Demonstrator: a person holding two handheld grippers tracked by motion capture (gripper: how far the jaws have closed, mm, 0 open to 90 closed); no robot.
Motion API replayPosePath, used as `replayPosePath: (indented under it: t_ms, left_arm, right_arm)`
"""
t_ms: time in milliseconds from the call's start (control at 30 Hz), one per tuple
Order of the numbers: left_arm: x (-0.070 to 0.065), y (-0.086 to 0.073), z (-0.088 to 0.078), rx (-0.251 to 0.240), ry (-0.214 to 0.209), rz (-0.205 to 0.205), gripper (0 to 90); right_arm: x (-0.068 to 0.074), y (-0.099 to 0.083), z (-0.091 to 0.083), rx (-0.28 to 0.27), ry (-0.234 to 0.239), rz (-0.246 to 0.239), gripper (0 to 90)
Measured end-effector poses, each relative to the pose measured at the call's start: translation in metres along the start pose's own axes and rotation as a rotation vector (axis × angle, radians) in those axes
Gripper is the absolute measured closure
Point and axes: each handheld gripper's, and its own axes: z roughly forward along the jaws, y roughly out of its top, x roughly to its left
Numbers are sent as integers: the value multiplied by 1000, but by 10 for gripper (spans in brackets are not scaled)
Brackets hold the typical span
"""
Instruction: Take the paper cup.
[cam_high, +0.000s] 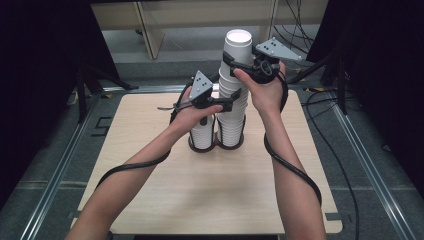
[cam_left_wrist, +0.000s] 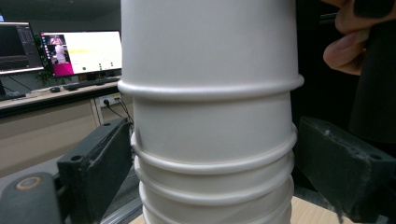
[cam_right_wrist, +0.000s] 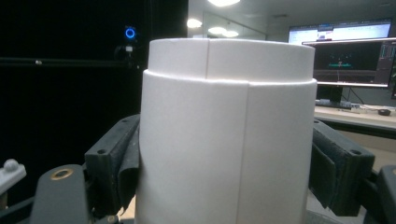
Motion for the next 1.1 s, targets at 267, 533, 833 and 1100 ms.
replayPosePath:
  t_ms: [267,533,833,1100]
  left_arm:
    - [0,0,0,0,0,4,119]
    - [0,1,-1,4,2,14,124]
    - [1,1,-2,4,0,23,127]
    - [1,2,-2,12,1,34,127]
  right_arm:
    - [0,5,-1,-43,-11,13,226]
    - [1,16,-3,-95,-17,23,228]
    - [2,28,-10,-176,-22,50,229]
    - [1,32,-15,-212,-27,65,230]
